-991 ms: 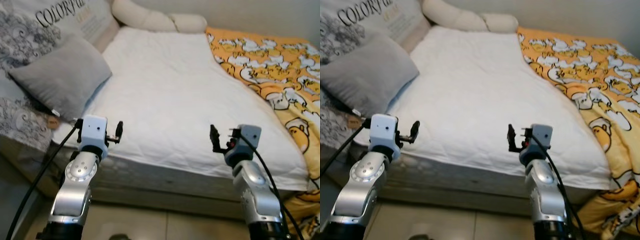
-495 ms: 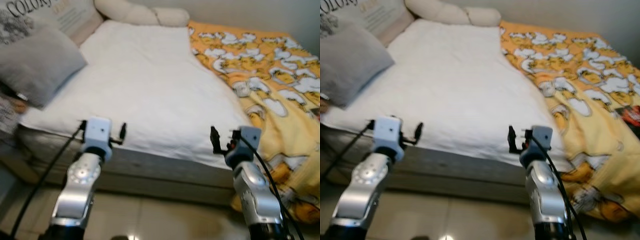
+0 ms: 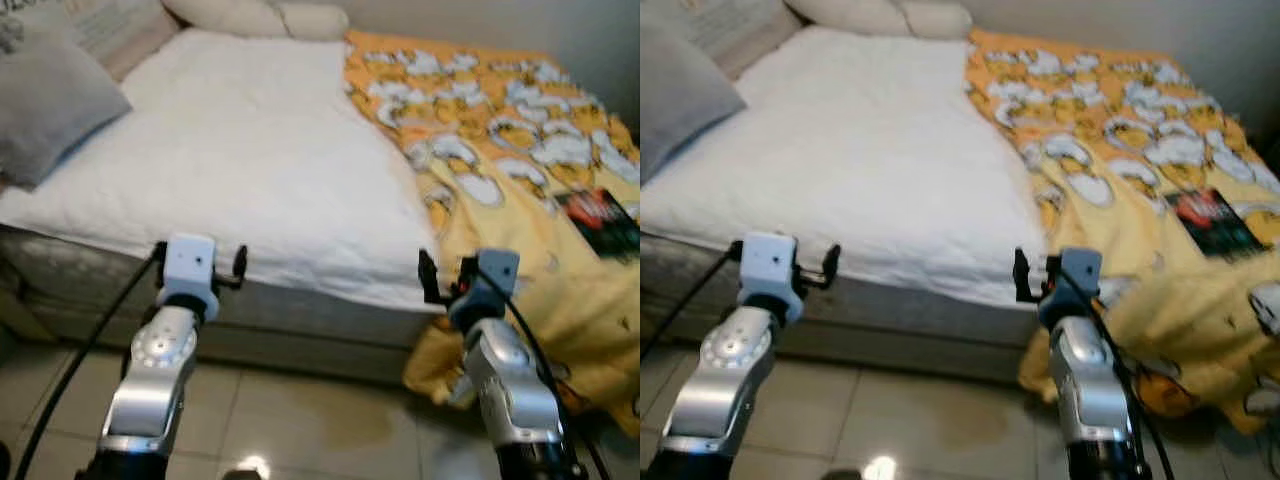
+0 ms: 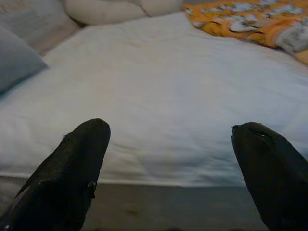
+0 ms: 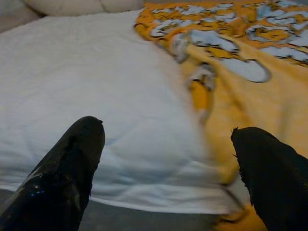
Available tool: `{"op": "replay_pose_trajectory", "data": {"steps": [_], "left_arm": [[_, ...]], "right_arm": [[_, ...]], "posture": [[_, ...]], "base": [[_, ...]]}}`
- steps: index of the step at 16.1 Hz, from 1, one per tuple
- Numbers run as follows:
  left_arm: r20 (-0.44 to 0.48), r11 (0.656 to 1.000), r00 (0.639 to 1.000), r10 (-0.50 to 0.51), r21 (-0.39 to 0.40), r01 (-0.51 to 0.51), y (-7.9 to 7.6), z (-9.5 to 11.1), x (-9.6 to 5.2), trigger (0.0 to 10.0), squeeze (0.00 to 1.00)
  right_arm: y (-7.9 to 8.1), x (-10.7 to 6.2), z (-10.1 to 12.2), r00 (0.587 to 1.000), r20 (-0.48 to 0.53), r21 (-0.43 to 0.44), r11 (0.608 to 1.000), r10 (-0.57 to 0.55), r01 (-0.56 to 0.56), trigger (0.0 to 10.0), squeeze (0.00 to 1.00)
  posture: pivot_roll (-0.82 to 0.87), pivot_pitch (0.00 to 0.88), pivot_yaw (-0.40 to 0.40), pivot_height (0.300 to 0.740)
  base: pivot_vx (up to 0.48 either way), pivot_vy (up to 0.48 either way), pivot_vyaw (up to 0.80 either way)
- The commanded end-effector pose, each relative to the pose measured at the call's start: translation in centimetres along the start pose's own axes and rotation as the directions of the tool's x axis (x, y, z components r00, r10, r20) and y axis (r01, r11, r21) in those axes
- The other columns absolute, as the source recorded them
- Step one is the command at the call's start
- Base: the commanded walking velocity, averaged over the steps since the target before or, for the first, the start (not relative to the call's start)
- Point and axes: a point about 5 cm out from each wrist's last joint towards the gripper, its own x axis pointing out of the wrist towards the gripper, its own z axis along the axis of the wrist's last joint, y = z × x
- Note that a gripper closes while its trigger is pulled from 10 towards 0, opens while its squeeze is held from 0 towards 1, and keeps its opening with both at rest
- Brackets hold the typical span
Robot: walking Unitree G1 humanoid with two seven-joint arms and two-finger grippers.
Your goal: Clean up the room
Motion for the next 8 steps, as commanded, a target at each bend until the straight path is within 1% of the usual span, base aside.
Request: {"op": "replay_pose_trajectory", "data": {"steps": [1,8], "left_arm": [[0.009,1.0,1.0,-0.026,-0.007,0.026,-0.81,0.25,0.11,10.0,1.0],[0.01,1.0,1.0,-0.007,-0.002,0.007,-0.37,0.16,0.22,10.0,1.0]], "right_arm": [[-0.93,-0.16,0.22,0.999,0.009,-0.001,0.999,-0.034,0.034,10.0,0.0],[-1.29,-0.14,0.34,0.999,0.013,-0.003,0.999,-0.049,0.049,10.0,0.0]], "posture": [[0.16,0.0,-0.021,0.74],[0.15,0.0,-0.017,0.74]], "base": [[0.0,-0.48,0.66],[0.0,-0.48,0.8]]}}
